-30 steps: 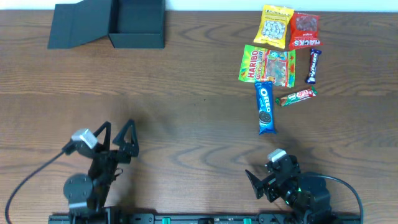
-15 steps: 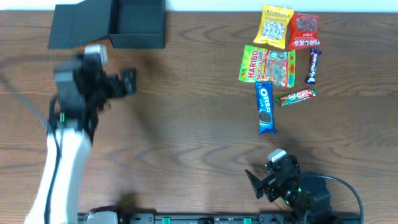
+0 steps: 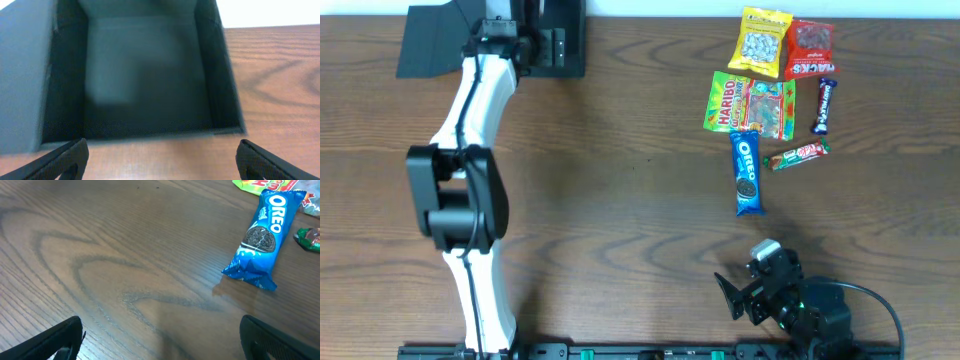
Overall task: Pack container
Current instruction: 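Grasp the black box edge with the left gripper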
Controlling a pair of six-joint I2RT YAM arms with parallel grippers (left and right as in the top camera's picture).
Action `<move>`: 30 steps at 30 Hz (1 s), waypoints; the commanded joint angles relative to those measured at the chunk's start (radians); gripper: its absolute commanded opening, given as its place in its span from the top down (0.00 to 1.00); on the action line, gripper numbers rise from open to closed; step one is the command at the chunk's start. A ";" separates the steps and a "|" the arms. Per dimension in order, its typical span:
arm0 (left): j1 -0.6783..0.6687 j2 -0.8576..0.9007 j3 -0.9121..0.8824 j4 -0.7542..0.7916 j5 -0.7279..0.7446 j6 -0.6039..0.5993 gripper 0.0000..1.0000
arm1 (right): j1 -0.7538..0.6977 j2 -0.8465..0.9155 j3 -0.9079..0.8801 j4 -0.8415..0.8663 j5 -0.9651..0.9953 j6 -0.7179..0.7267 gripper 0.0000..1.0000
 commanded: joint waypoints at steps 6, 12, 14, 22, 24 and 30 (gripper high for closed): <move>-0.007 0.146 0.085 -0.014 -0.025 -0.094 0.05 | 0.011 -0.005 -0.005 -0.002 0.002 -0.013 0.01; -0.019 0.127 0.086 -0.191 -0.022 -0.098 0.05 | 0.011 -0.005 -0.005 -0.003 0.002 -0.013 0.01; -0.027 0.120 0.086 -0.249 -0.023 -0.098 0.05 | 0.011 -0.005 -0.005 -0.002 0.002 -0.013 0.01; -0.092 0.108 0.085 -0.598 -0.001 -0.264 0.05 | 0.011 -0.005 -0.005 -0.002 0.002 -0.013 0.01; -0.108 0.108 0.085 -0.650 0.022 -0.264 0.05 | 0.011 -0.005 -0.005 -0.002 0.002 -0.013 0.01; -0.121 0.091 0.111 -0.685 0.028 -0.272 0.05 | 0.011 -0.005 -0.005 -0.003 0.002 -0.013 0.01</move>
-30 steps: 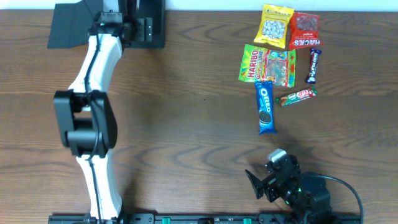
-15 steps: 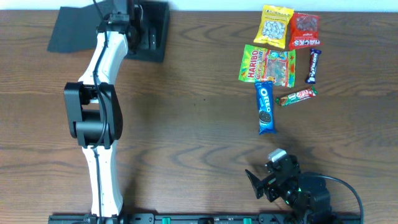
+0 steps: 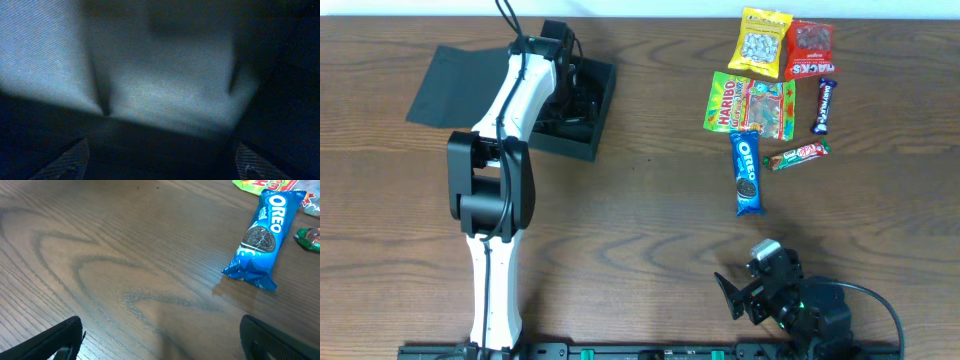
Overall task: Pack container
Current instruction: 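Grasp the black box edge with the left gripper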
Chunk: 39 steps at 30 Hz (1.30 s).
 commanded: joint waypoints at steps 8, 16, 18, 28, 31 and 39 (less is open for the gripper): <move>-0.018 -0.193 0.191 -0.022 -0.070 -0.031 0.05 | 0.011 -0.005 -0.005 -0.003 0.002 -0.013 0.01; -0.033 -0.237 0.190 0.072 0.023 -0.035 0.05 | 0.011 -0.005 -0.006 -0.003 0.002 -0.013 0.01; -0.033 -0.237 0.190 0.080 0.029 -0.035 0.05 | 0.011 -0.005 -0.005 -0.003 0.002 -0.013 0.01; -0.077 -0.180 0.016 0.083 0.010 -0.035 0.05 | 0.011 -0.005 -0.005 -0.003 0.002 -0.013 0.01; -0.124 -0.148 -0.011 0.073 -0.044 -0.035 0.05 | 0.011 -0.005 -0.005 -0.003 0.002 -0.013 0.01; -0.204 -0.054 -0.045 0.047 -0.242 -0.034 0.27 | 0.011 -0.005 -0.006 -0.003 0.002 -0.013 0.01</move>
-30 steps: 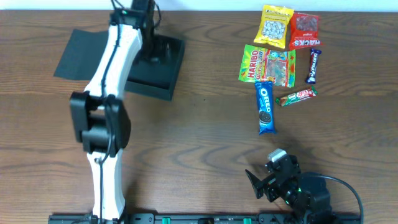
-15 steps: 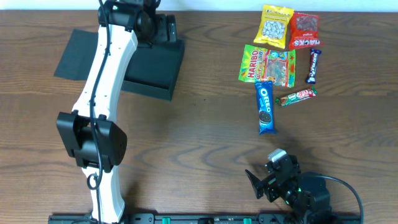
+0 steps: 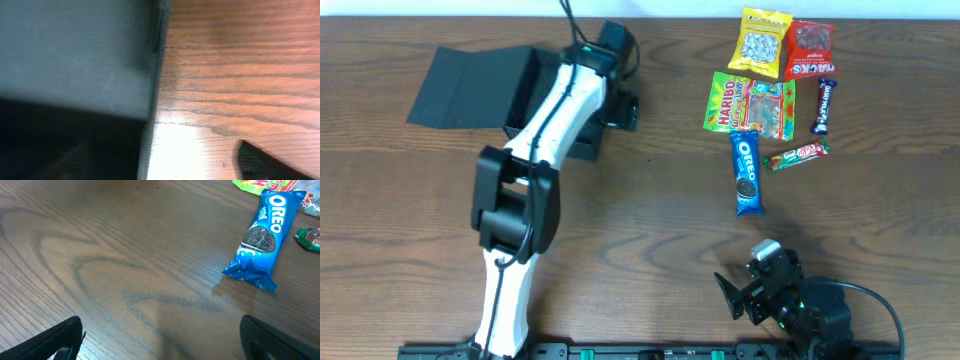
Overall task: Pack container
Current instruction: 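Grasp the black box edge with the left gripper, then drag the black box right toward the table center with left gripper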
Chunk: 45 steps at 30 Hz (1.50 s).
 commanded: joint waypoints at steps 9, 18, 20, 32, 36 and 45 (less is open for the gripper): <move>0.014 0.050 -0.008 -0.041 -0.022 0.050 0.92 | 0.011 -0.005 -0.006 -0.003 0.002 -0.013 0.01; -0.038 0.050 -0.008 -0.102 0.112 0.497 0.94 | 0.011 -0.005 -0.005 -0.003 0.002 -0.013 0.01; -0.067 0.049 -0.008 -0.133 0.112 0.576 0.94 | 0.011 -0.005 -0.006 -0.003 0.002 -0.013 0.01; -0.186 0.050 -0.008 -0.263 0.218 0.789 0.94 | 0.011 -0.005 -0.006 -0.003 0.002 -0.013 0.01; -0.187 0.050 -0.008 -0.292 0.296 0.962 0.94 | 0.011 -0.005 -0.005 -0.003 0.002 -0.013 0.01; -0.185 0.050 -0.008 -0.396 0.297 1.305 0.94 | 0.011 -0.005 -0.005 -0.003 0.002 -0.013 0.01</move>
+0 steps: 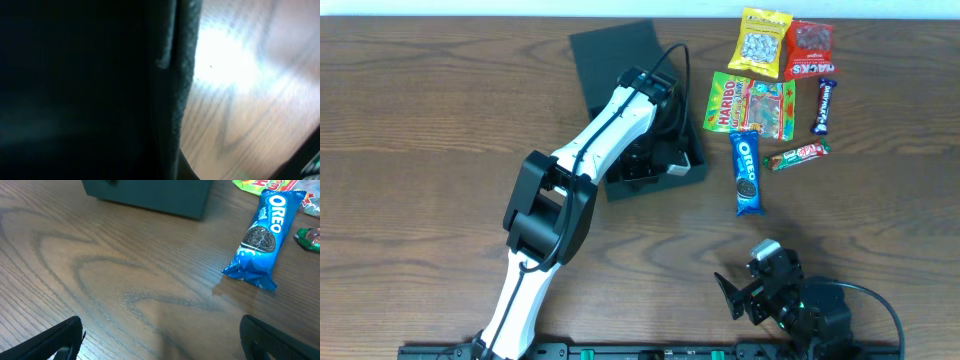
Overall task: Pack container
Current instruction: 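Drag the black box right toward the table center with left gripper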
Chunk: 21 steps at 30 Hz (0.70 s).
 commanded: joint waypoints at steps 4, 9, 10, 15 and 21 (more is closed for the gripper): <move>-0.003 0.003 0.000 -0.018 0.028 0.172 0.95 | 0.011 -0.005 -0.005 -0.003 0.002 -0.013 0.01; -0.003 -0.001 0.013 0.000 -0.107 0.048 0.05 | 0.011 -0.005 -0.005 -0.003 0.002 -0.013 0.01; -0.003 -0.007 0.029 -0.005 -0.116 0.015 0.05 | 0.011 -0.005 -0.005 -0.003 0.002 -0.013 0.01; 0.003 -0.122 0.195 -0.049 -0.014 -0.143 0.05 | 0.011 -0.005 -0.005 -0.003 0.002 -0.013 0.01; 0.104 -0.248 0.229 0.053 -0.132 -0.769 0.05 | 0.011 -0.005 -0.006 -0.003 0.002 -0.013 0.01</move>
